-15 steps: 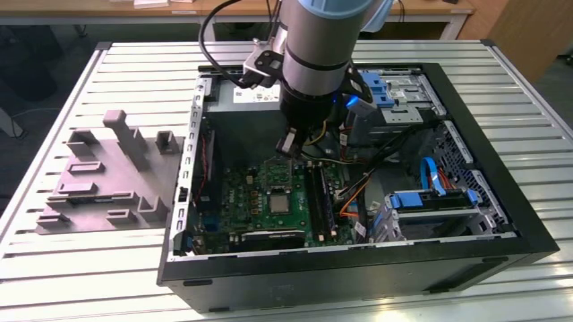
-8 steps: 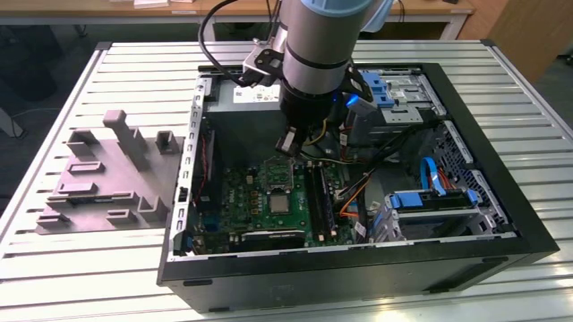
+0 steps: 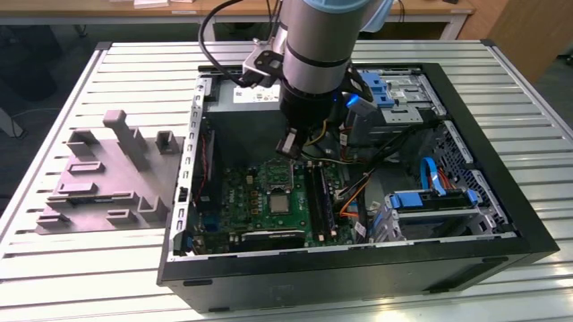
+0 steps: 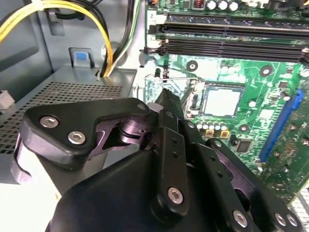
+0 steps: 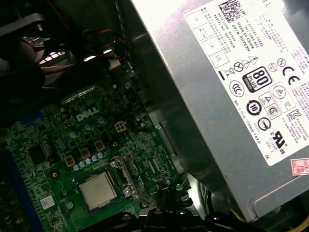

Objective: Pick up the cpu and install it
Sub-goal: 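Close the cpu cover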

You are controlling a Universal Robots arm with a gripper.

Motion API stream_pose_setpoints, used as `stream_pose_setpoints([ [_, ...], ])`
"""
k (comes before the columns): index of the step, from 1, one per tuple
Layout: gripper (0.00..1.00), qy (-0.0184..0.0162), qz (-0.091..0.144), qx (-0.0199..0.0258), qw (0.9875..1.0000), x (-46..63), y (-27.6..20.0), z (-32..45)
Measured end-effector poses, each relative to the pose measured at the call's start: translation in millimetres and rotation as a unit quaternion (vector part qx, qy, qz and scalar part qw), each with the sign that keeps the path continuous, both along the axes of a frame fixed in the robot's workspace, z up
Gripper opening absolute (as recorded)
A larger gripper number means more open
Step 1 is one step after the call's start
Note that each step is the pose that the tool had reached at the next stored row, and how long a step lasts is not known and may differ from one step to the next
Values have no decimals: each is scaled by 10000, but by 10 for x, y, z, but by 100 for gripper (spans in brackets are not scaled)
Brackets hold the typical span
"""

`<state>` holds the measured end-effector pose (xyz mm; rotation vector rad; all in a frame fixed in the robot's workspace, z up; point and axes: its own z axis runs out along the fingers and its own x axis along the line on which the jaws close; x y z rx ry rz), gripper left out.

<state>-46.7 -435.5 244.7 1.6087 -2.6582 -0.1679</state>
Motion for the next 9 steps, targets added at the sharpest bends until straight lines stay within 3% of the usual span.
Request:
stream_pose_setpoints([
  [9, 11, 0, 103, -1, 9999, -7, -47, 0],
])
